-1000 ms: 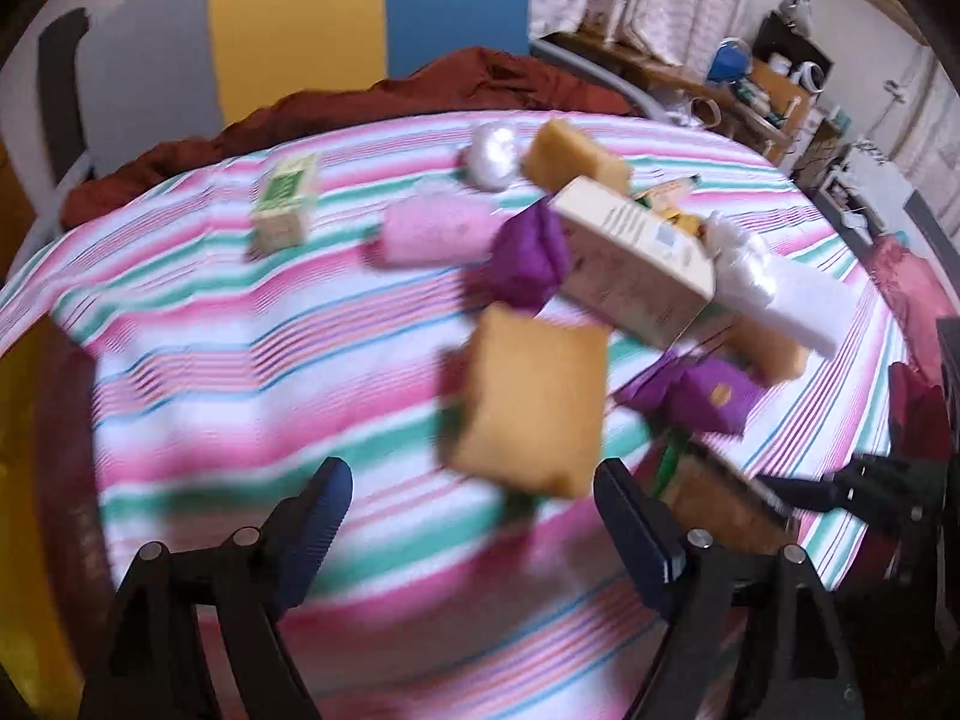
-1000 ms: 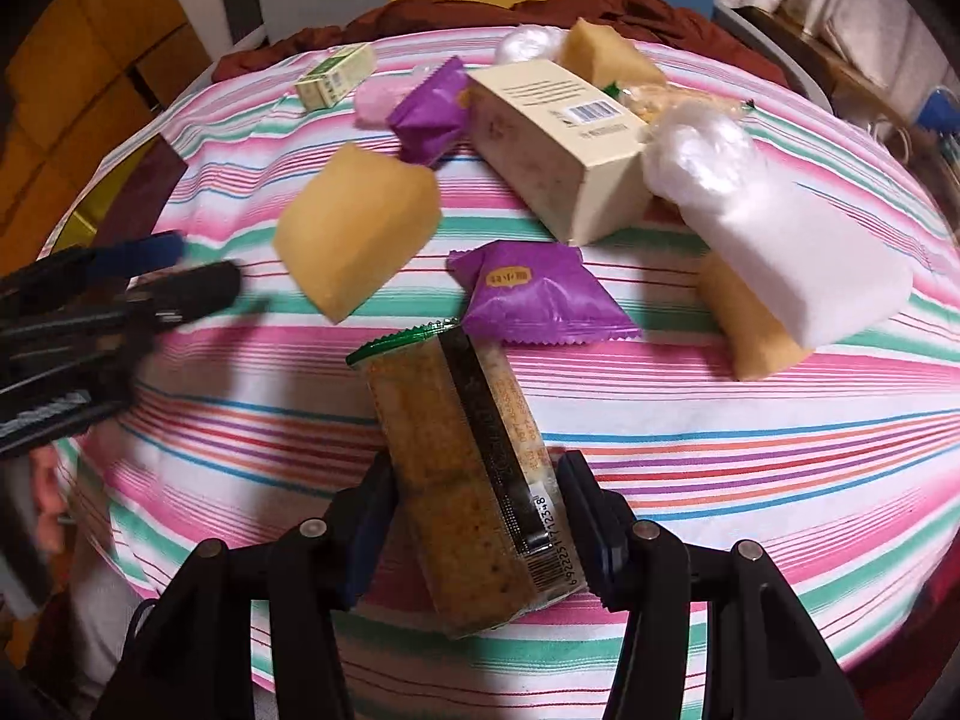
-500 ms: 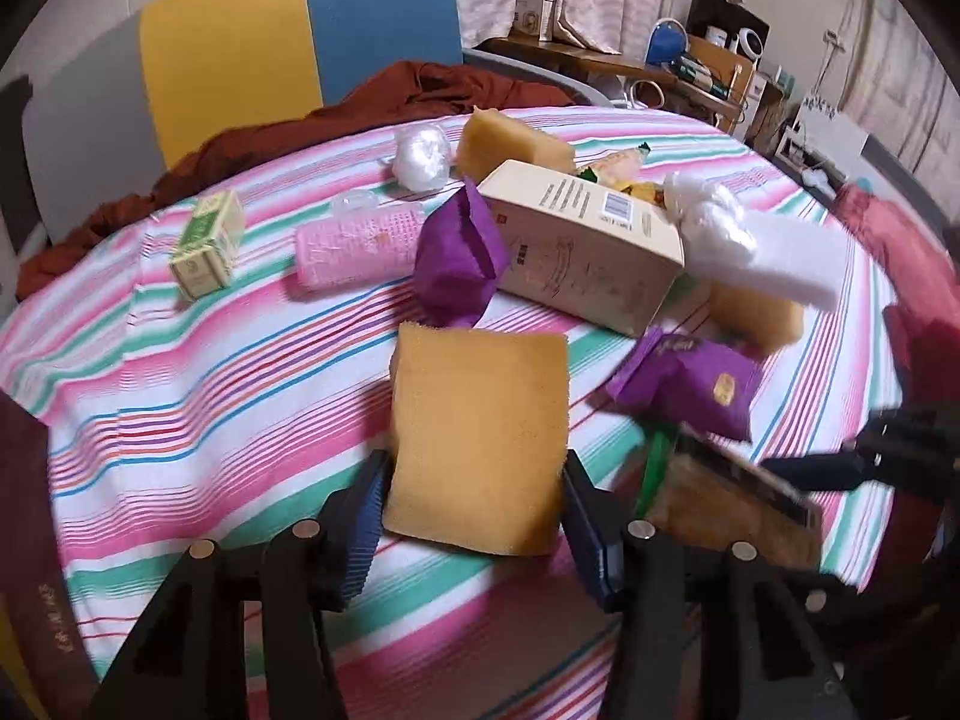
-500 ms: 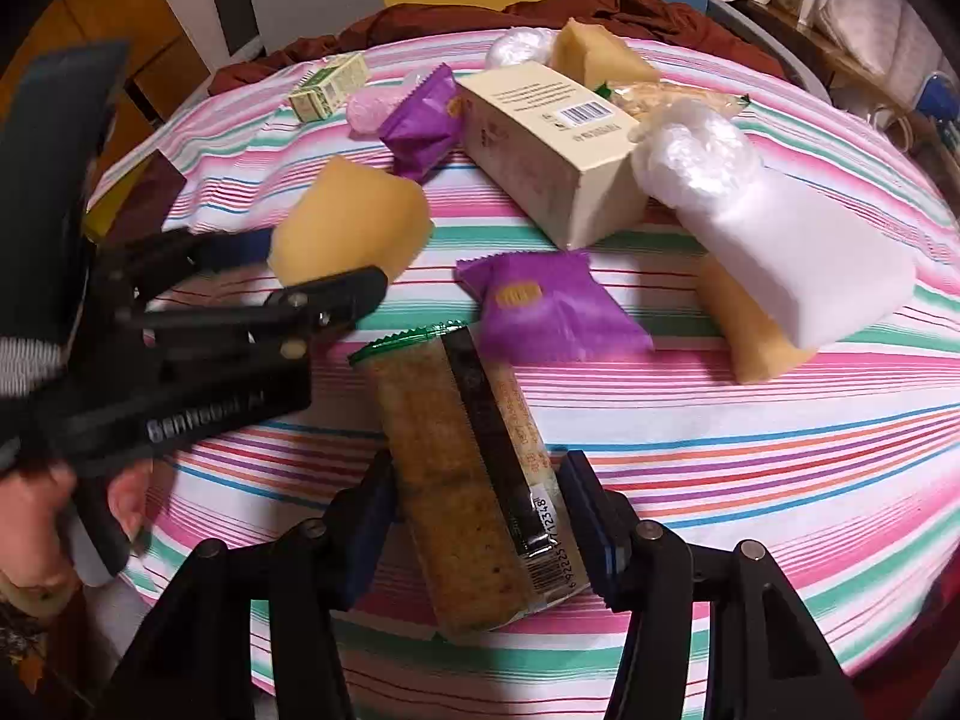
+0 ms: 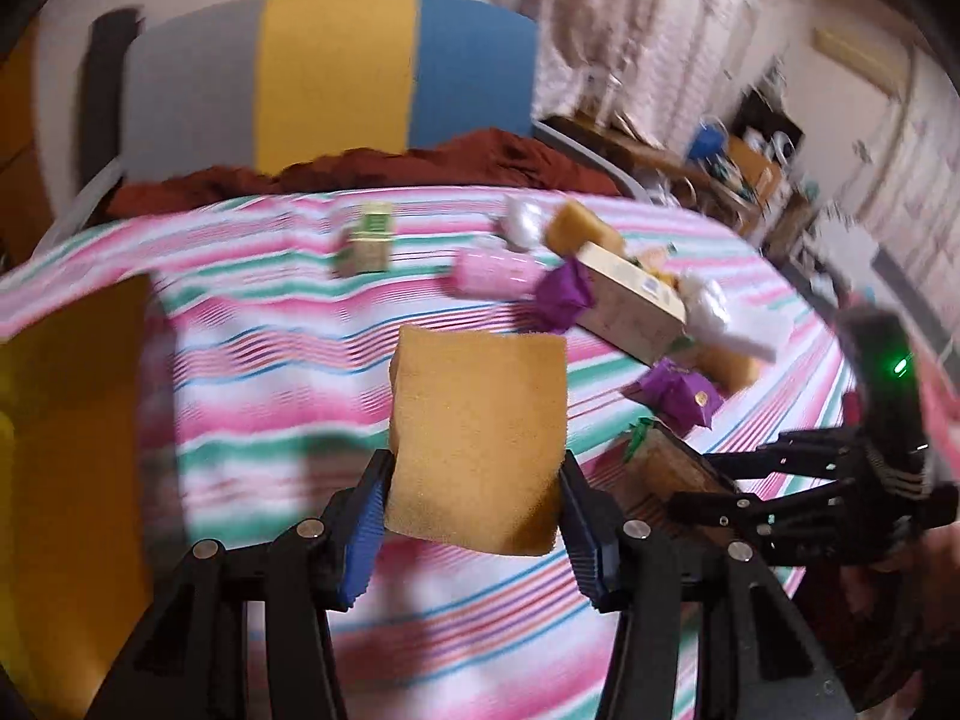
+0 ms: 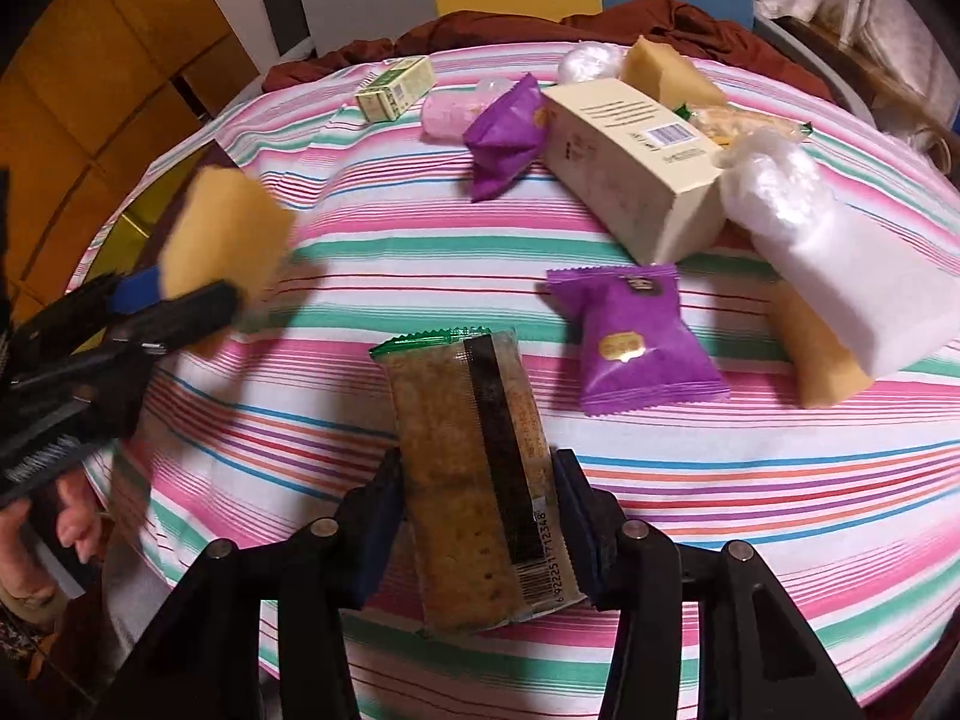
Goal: Organize objects
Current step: 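Carry the yellow sponge and cracker packet into the gold tray with both tools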
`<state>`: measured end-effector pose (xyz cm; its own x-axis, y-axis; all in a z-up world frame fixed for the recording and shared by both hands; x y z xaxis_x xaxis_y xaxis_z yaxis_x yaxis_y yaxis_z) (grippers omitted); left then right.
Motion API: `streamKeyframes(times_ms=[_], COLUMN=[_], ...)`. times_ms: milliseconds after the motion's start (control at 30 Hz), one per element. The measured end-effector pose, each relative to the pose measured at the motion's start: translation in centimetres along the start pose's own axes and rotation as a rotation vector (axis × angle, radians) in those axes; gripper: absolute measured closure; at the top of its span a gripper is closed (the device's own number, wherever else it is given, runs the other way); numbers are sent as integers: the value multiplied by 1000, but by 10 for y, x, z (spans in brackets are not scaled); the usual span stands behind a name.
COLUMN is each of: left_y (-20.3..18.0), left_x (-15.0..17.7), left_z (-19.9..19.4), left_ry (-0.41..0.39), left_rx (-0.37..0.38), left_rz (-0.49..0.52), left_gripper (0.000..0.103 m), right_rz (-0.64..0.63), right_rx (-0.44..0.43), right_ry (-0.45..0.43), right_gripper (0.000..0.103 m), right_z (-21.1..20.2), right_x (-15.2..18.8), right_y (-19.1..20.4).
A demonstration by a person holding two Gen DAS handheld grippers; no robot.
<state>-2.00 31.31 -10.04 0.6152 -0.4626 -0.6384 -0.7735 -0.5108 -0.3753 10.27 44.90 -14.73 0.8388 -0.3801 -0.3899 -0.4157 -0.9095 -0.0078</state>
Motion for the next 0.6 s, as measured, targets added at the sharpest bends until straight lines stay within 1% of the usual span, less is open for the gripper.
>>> streamKeyframes(times_ms=[67,133,300,433,533,600], left_y=[18,36,93,139,162,176], left_x=[3,8,22,37,47,55], left_z=[-22,-45,-99,-125,-134,-140], left_ry=[-34,-60,-107,-120,-122,-119], left_rx=[-13,-47,-183,-257,-292,-312], left_rz=[-53,-78,-155,-245,-297,-328], left_gripper=[50,50,50,50,50,50], right_rz=[-2,3,23,28,25,32], right_rx=[1,-2,-18,-17,-15,-30], right_ry=[-2,-3,-3,-5,-15,-27], right_gripper=[54,54,54,54,54,54], right_z=[-3,-2,1,0,-1,-3], right_x=[1,1,0,1,2,1], right_y=[-2,-1,3,-2,0,5])
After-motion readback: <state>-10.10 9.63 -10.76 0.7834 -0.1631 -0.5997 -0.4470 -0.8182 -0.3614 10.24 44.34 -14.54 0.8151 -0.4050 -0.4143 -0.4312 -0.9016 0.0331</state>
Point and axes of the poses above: each gripper's, at about its wrist camera, not at the fingertips, and z roughly the way its jaws point, y to its left, x to its underside, the point moved 8 cm from there along z, roughly the way its jaws point, and after that the axes turned 13 degrees about x, right-handed, at the moved point
